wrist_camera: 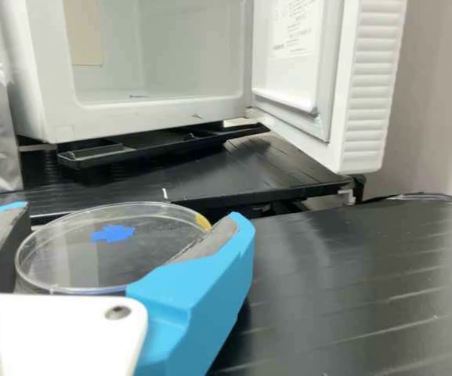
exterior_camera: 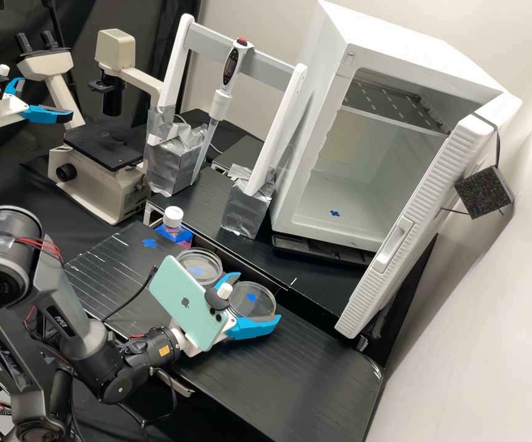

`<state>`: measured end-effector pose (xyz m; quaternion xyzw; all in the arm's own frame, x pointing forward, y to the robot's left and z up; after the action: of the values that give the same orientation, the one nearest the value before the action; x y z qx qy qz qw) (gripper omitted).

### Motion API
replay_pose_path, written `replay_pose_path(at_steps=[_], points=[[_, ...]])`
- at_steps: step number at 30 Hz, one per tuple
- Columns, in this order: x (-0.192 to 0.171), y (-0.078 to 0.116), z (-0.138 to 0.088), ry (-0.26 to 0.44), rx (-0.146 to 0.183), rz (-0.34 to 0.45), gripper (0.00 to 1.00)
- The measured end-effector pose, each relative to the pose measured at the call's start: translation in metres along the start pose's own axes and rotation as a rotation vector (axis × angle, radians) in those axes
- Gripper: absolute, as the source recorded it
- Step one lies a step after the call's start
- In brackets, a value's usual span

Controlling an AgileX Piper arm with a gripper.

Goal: Open the lid

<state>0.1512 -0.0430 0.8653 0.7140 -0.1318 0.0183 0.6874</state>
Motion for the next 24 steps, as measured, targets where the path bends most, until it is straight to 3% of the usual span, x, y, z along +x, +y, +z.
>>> replay_pose_path(at_steps=[1,2,24], points=[[0.0001,0.0001,0.0002,-0.002,0.000,0.002,0.00],[0.0001,0.0001,0.0002,-0.002,-0.004,0.002,1.00],[0.0029,-0.0037,0.0014,-0.012,-0.012,-0.008,1.00]])
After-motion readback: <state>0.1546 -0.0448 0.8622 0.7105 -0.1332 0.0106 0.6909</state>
